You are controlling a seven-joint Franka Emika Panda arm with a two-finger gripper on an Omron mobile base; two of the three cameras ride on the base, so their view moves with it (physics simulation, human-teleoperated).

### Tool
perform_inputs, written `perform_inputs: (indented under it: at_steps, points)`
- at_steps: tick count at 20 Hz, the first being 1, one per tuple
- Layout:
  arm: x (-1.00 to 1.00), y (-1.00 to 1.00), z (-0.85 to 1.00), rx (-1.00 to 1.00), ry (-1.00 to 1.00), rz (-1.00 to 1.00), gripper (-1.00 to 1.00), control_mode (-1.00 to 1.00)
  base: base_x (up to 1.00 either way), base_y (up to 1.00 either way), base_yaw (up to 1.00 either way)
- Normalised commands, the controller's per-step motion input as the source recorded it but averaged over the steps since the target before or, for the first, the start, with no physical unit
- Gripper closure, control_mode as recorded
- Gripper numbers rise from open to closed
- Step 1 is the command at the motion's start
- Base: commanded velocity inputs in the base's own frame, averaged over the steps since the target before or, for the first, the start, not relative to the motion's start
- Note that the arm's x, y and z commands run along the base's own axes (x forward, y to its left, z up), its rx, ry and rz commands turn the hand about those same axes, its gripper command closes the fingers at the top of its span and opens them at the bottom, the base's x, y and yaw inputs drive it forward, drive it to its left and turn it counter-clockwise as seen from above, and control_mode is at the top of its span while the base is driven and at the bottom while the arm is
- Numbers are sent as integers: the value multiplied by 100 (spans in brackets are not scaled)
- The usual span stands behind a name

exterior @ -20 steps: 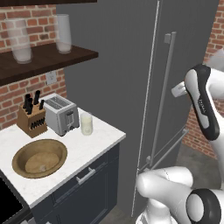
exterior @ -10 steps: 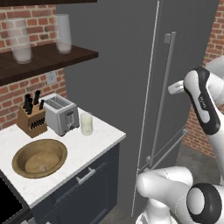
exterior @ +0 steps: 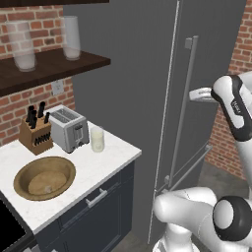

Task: Grab a lemon wedge from the fridge and one ice cube from the ice bowl, and put them in the glass of lemonade.

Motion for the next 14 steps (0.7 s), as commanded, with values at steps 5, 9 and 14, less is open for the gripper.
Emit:
perform_inputs:
  at_steps: [5,9,14]
  points:
    - [15,0,0,2,-11,5,-100,-100,0,0,0]
    - [34,0,11,0,1,1,-100,-100,0,0,0]
    - [22,4,43,0,3,0,-100,-100,0,0,0]
